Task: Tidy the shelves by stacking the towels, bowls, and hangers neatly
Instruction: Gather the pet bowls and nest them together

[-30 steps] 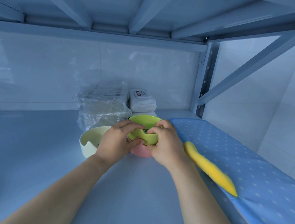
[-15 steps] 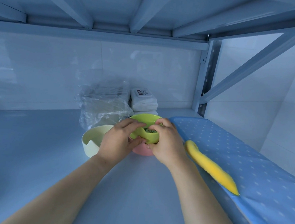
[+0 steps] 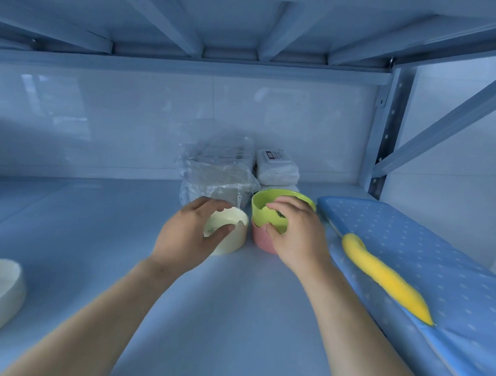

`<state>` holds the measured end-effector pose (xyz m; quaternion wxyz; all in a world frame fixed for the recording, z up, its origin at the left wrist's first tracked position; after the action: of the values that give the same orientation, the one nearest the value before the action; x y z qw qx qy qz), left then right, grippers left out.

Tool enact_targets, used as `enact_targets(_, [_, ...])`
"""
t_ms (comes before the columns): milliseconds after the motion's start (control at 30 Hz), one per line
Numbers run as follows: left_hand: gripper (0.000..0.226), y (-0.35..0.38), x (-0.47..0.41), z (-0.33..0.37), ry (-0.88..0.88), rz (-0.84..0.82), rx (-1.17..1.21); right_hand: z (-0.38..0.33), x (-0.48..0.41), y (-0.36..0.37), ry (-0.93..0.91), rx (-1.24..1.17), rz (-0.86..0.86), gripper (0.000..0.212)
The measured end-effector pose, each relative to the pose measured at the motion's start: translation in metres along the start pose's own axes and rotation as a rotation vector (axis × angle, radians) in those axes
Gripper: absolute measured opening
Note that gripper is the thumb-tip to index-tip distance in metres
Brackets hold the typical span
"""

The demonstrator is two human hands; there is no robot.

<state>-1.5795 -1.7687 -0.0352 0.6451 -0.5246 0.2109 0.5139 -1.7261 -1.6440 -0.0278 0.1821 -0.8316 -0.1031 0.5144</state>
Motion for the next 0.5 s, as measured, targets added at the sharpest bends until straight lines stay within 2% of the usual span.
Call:
enact_targets(233, [0.025, -0.043, 0.015, -0.014, -0.028, -0.009, -0.055, -0.035, 0.009, 0.006, -0.059, -0.082, -0.018, 0.026])
enact_targets(333, [0.026, -0.052, 0.005, -0.02, -0.024, -0.042, -0.084, -0.054, -0.011, 0.019, -0.105, -0.084, -0.093, 0.028])
enact_targets(500, [0.034, -0.056, -0.033, -0.035, -0.017, -0.107, -0.144, -0.074, -0.047, 0.037, -0.197, -0.013, -0.095, 0.032])
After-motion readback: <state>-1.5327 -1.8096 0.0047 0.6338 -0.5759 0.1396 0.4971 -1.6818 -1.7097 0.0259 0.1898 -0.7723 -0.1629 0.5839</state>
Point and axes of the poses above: each hand's wrist, its own x-axis away from the middle knuckle, its own y-axis out of the palm, z = x × y, the point moved 4 cm from there along -x, towards the middle knuckle, and after that the axes turned 15 degrees about z, right-handed, at the moved point
